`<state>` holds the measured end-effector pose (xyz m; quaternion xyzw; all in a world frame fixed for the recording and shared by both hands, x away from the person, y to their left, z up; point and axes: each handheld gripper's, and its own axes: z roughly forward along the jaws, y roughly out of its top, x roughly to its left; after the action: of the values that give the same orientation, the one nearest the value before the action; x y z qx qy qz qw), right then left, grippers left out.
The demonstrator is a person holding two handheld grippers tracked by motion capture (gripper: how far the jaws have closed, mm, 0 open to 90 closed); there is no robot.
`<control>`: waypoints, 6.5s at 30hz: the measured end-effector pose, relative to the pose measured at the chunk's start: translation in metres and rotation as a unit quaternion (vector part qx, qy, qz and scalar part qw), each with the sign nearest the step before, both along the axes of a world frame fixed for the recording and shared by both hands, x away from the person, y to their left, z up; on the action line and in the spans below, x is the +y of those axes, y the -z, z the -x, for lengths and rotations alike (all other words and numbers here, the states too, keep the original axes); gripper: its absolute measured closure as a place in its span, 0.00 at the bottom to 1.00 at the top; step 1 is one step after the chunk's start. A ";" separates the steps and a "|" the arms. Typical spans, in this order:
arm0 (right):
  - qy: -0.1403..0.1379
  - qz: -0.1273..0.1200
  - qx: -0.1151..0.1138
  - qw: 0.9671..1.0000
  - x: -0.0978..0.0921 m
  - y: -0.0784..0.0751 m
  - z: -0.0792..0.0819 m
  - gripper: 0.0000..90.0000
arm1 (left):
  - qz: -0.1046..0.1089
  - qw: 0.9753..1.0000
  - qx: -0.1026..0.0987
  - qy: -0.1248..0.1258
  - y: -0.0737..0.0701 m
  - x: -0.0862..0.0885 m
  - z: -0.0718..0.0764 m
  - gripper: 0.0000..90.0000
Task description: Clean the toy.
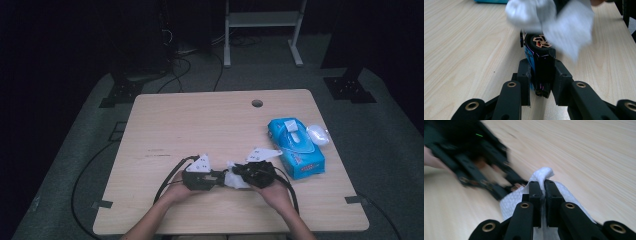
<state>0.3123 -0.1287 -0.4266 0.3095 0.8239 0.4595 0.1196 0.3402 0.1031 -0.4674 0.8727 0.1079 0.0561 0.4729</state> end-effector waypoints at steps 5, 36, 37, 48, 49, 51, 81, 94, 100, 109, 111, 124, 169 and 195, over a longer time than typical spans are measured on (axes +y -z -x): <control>-0.021 0.013 -0.005 1.000 0.018 0.001 0.000 0.94 | 0.001 1.000 -0.001 -0.001 0.000 0.002 0.000 0.80; 0.023 0.014 -0.002 1.000 -0.010 0.001 -0.003 0.94 | -0.002 1.000 0.005 0.001 -0.001 0.010 -0.002 0.80; 0.018 0.018 -0.005 1.000 -0.007 0.001 -0.003 0.94 | -0.002 1.000 0.005 0.003 -0.001 0.012 -0.003 0.80; 0.066 0.016 -0.004 0.998 -0.040 0.000 -0.003 0.94 | -0.002 1.000 0.008 0.003 -0.001 0.012 -0.004 0.80; 0.057 0.010 -0.004 0.998 -0.036 0.000 -0.003 0.94 | -0.002 1.000 0.008 0.002 -0.001 0.012 -0.004 0.80; 0.048 0.018 -0.012 0.999 -0.029 0.000 -0.001 0.94 | -0.002 1.000 0.006 0.002 -0.001 0.014 -0.004 0.80; 0.047 0.014 -0.006 0.999 -0.031 0.000 -0.003 0.94 | -0.004 1.000 0.012 0.005 -0.002 0.017 -0.005 0.80; 0.043 0.011 -0.003 0.999 -0.029 0.000 -0.003 0.94 | -0.011 1.000 0.007 0.010 -0.003 0.018 -0.005 0.80; 0.057 0.015 -0.004 0.998 -0.040 0.000 -0.007 0.94 | -0.009 1.000 0.008 0.010 -0.003 0.020 -0.005 0.80; 0.051 0.005 -0.002 0.999 -0.029 0.001 -0.005 0.94 | -0.012 1.000 0.008 0.009 -0.004 0.018 -0.005 0.80; 0.031 0.000 0.000 1.000 -0.014 0.001 -0.004 0.94 | -0.011 1.000 0.008 0.009 -0.003 0.018 -0.005 0.80; -0.013 0.004 0.003 1.000 0.023 0.001 -0.005 0.94 | -0.012 1.000 0.007 0.008 -0.004 0.019 -0.005 0.80; 0.012 -0.026 0.009 1.000 -0.006 -0.002 -0.005 0.94 | -0.012 1.000 0.011 0.001 -0.005 0.025 -0.006 0.81; 0.058 -0.002 0.000 0.998 -0.038 0.004 -0.006 0.94 | -0.009 1.000 0.021 -0.005 -0.011 0.026 -0.007 0.78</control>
<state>0.3179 -0.1666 -0.4308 0.3568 0.8039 0.4532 0.1450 0.3472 0.1296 -0.4562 0.8776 0.1214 0.0405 0.4620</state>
